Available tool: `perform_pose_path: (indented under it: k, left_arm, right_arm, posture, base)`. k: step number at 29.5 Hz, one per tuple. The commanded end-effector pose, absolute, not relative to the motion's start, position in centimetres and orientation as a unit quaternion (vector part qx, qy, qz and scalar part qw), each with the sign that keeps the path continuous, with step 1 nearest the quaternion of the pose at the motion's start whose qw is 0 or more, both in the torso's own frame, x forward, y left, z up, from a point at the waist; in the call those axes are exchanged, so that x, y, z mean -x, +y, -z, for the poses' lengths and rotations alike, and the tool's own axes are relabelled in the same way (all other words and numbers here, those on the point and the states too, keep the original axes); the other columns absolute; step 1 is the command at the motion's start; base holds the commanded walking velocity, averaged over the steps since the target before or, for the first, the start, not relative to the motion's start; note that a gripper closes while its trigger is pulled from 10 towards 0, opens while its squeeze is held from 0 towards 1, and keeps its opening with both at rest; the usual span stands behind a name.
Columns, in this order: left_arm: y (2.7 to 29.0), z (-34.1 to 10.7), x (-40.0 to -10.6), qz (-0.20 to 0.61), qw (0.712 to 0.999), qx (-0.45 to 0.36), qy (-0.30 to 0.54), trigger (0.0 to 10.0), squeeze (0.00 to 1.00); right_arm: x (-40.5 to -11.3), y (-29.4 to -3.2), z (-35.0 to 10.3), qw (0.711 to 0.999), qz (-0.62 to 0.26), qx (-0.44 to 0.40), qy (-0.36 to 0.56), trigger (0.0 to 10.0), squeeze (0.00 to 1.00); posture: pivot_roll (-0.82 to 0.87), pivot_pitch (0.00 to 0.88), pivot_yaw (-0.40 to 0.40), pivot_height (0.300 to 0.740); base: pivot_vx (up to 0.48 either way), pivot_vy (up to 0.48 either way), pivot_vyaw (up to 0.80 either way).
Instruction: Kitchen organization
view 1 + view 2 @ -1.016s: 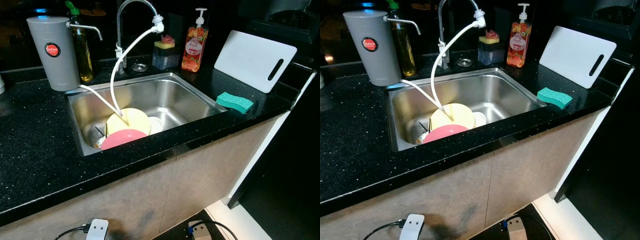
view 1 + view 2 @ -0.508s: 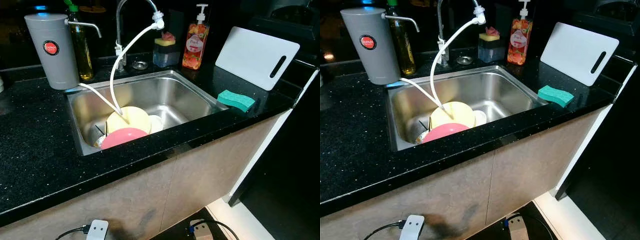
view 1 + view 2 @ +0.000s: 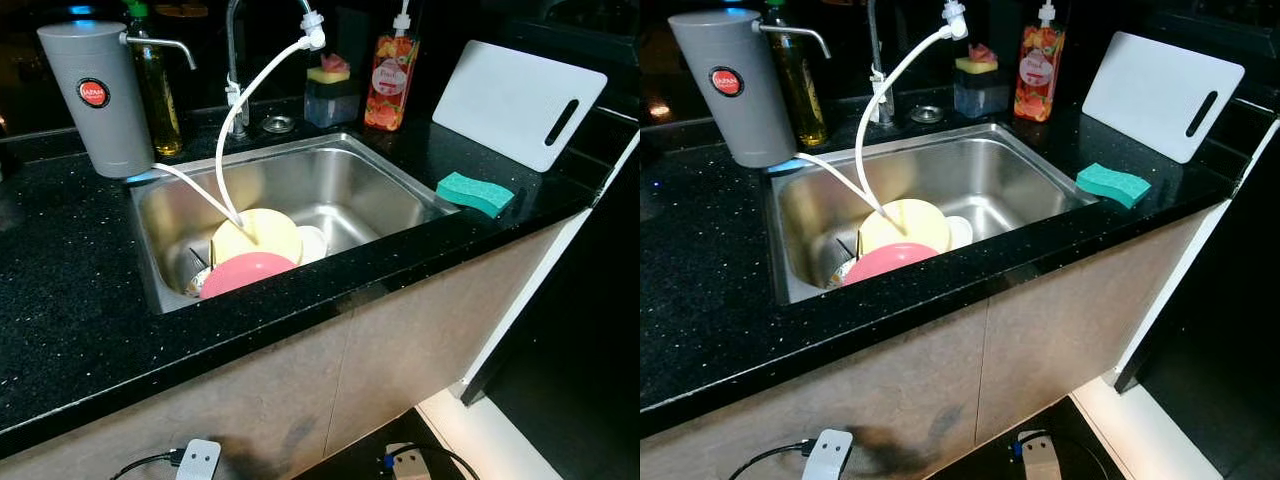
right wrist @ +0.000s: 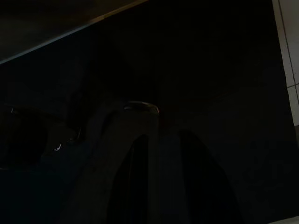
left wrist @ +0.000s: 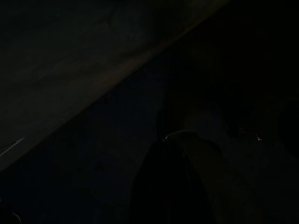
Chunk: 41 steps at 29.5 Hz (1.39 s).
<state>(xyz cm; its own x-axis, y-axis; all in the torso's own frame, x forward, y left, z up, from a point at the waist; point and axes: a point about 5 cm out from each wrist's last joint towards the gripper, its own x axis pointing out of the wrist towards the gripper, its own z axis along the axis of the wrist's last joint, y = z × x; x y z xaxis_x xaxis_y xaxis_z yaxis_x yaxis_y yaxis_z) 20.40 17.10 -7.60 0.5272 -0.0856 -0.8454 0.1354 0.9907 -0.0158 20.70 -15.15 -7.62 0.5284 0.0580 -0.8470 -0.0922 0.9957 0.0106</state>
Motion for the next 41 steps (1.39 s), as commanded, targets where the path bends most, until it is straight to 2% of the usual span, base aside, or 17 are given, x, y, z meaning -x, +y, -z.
perform_pose_path:
  k: [1, 15, 19, 25, 32, 41]
  left_arm:
    - [17.4, 7.8, -20.0, 0.059, 0.869, -0.029, 0.490, 10.0, 0.00]
    - [17.2, 7.7, -20.3, 0.048, 0.872, -0.017, 0.486, 10.0, 0.00]
    - [18.4, 7.3, -20.8, 0.032, 0.879, -0.023, 0.475, 10.0, 0.00]
    - [18.9, 7.0, -21.2, 0.032, 0.881, -0.037, 0.471, 10.0, 0.00]
    - [18.9, 6.5, -22.0, 0.028, 0.887, -0.040, 0.460, 10.0, 0.00]
    - [19.4, 5.6, -23.4, 0.028, 0.894, -0.038, 0.445, 10.0, 0.00]
  right_arm:
    - [-20.1, -15.0, 7.9, 0.869, -0.043, 0.013, 0.494, 10.0, 0.00]
    - [-20.9, -15.2, 7.5, 0.874, -0.028, 0.015, 0.485, 10.0, 0.00]
    - [-21.2, -15.2, 7.3, 0.877, -0.024, 0.015, 0.479, 10.0, 0.00]
    - [-21.5, -15.0, 7.2, 0.886, -0.007, 0.010, 0.464, 10.0, 0.00]
    - [-22.1, -15.1, 6.7, 0.900, 0.018, 0.022, 0.435, 10.0, 0.00]
    - [-22.3, -15.1, 6.7, 0.896, -0.003, 0.044, 0.441, 10.0, 0.00]
  posture:
    - [0.00, 0.110, -0.016, 0.740]
    - [0.00, 0.108, -0.022, 0.740]
    - [0.01, 0.107, -0.010, 0.740]
    - [-0.01, 0.104, 0.006, 0.740]
    - [0.00, 0.081, -0.007, 0.740]
    - [0.03, 0.042, -0.043, 0.740]
  base:
    - [0.000, 0.000, 0.00]
    - [0.000, 0.000, 0.00]
    - [0.000, 0.000, 0.00]
    - [0.000, 0.000, 0.00]
    - [0.000, 0.000, 0.00]
    - [0.000, 0.000, 0.00]
